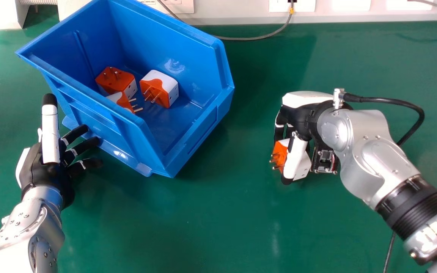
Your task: Pick all objects and put in blue box
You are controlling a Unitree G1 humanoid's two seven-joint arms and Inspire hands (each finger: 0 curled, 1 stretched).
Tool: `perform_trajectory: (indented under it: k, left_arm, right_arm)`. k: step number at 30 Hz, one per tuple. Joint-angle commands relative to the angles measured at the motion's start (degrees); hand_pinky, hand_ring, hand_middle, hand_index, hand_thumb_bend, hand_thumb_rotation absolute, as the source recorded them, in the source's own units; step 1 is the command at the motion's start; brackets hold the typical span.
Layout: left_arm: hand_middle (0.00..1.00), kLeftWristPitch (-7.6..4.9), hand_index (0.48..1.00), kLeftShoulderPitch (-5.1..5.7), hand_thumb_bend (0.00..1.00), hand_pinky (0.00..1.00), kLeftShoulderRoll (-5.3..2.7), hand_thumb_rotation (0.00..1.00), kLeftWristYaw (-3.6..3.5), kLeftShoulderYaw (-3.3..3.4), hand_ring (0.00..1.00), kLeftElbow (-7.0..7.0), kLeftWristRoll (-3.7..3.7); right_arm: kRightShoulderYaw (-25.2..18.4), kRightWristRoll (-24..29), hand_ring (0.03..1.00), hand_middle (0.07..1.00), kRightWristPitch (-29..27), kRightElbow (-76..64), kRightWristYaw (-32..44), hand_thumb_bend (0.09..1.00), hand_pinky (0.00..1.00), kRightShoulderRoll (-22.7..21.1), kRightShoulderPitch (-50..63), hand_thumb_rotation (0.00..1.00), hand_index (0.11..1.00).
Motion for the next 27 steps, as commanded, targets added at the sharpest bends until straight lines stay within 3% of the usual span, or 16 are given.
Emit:
perform_trajectory:
  k: [1,9,16,27]
  left_arm:
    - [0.84,1.84,0.881,0.83,0.86,0.63,-0.41,0.93,0.78,-0.23,0.73,0.37,0.34]
    - [0.84,1.48,0.882,0.73,0.86,0.63,-0.21,0.93,0.73,-0.36,0.73,0.96,0.67]
    - [0.83,1.59,0.881,0.78,0.86,0.63,-0.19,0.93,0.56,-0.35,0.72,0.77,0.47]
    - [0.84,1.77,0.881,0.81,0.86,0.64,-0.23,0.93,0.42,-0.24,0.73,0.58,0.31]
  right_arm:
    - [-0.79,0.18,0.461,0.586,0.12,-3.58,1.12,0.492,0.33,-1.58,0.78,0.00,0.568]
    - [-3.37,1.20,0.474,0.614,0.30,-12.13,0.08,0.486,0.34,-3.74,4.35,0.00,0.599]
    - [-6.58,2.74,0.469,0.598,-1.77,-18.01,-0.78,0.487,0.34,-5.36,7.07,0.00,0.544]
    - [-9.47,3.47,0.445,0.562,-0.32,-27.95,0.45,0.491,0.32,-6.97,10.14,0.00,0.522]
